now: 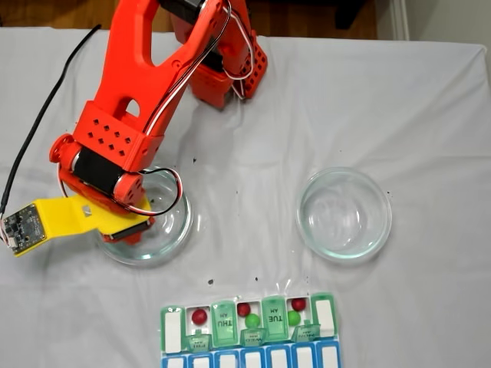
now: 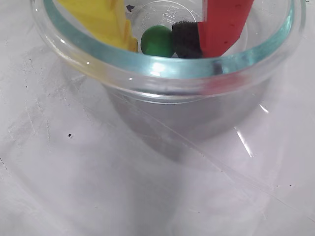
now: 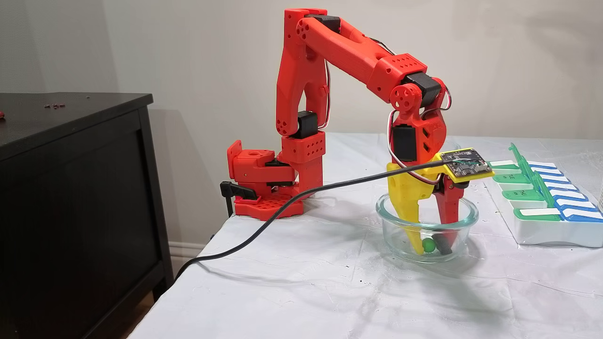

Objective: Sort medicines into box.

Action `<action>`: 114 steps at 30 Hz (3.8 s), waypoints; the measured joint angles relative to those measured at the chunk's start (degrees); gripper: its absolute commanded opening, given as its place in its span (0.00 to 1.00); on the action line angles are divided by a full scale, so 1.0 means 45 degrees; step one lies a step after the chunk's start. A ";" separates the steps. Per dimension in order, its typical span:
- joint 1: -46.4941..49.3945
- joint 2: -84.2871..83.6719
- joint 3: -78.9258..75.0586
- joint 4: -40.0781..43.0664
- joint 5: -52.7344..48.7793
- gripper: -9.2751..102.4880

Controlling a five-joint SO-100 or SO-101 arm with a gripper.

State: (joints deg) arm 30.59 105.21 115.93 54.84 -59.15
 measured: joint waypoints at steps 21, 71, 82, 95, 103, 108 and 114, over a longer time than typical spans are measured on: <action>0.0000 0.0000 -0.0215 0.0547 -0.0273 0.23; -0.1348 0.5547 0.1602 -0.0879 0.3086 0.08; -0.3711 0.6270 0.2070 -0.3711 0.6523 0.08; -0.5039 0.1836 0.1289 -0.6523 0.7461 0.08; -0.5039 0.1641 0.1172 -0.7559 0.7793 0.08; -0.5039 0.1426 0.1172 -0.7656 0.7793 0.08; -0.5234 0.1328 0.1172 -0.7656 0.7793 0.08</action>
State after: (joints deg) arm 7.03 111.18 121.20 20.39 -24.08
